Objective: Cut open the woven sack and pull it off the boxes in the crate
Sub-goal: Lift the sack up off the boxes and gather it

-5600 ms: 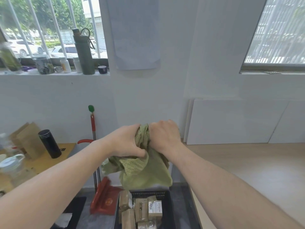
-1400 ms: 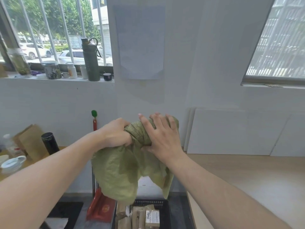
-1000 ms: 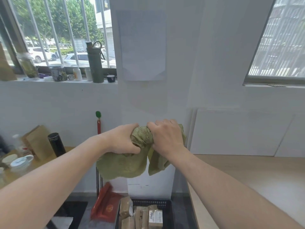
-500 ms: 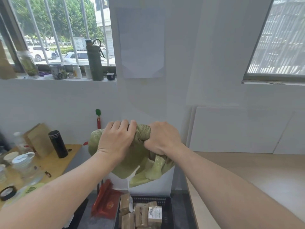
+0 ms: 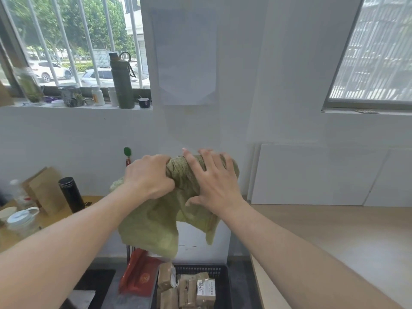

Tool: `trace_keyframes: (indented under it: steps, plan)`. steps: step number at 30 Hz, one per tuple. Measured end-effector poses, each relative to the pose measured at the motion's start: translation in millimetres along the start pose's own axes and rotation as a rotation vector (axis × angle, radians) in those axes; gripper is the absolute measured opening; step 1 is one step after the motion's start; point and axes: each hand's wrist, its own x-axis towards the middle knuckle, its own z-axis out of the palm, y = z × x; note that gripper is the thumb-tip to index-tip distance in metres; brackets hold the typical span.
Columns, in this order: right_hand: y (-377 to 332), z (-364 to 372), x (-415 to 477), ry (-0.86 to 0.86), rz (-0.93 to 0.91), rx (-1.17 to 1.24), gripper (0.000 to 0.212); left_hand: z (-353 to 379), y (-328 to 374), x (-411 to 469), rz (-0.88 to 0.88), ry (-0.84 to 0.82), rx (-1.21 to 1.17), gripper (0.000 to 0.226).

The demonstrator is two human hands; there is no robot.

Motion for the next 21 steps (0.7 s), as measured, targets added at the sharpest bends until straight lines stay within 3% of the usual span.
trace_keyframes:
  steps: [2,3,6,7,15,18,21]
  plan:
    - [2.0,5.1,0.2,0.020,0.057,-0.008,0.137,-5.8,2.1,4.6,-0.015,-0.142,-0.144,0.005]
    - [2.2,7.3,0.7,0.050,0.075,-0.015,0.125,-8.8,3.1,5.7,-0.018,-0.216,-0.233,0.007]
    - [2.9,8.1,4.2,0.233,0.061,-0.060,0.056,-10.6,4.7,2.6,-0.029,-0.421,-0.504,0.020]
    - [3.2,6.6,5.8,0.268,0.052,-0.067,0.044,-8.8,4.0,0.7,-0.037,-0.454,-0.553,0.020]
    - [-4.4,1.7,8.4,0.107,0.100,-0.042,0.038,5.5,-6.6,-7.8,0.090,-0.450,-0.456,0.015]
    - [-5.4,-2.2,7.2,-0.097,0.142,0.005,0.028,6.9,-6.8,-16.8,0.161,-0.315,-0.195,0.065]
    - [-2.5,-9.1,7.4,-0.196,0.229,0.132,0.023,12.3,-3.7,-23.9,0.248,-0.149,0.140,0.112]
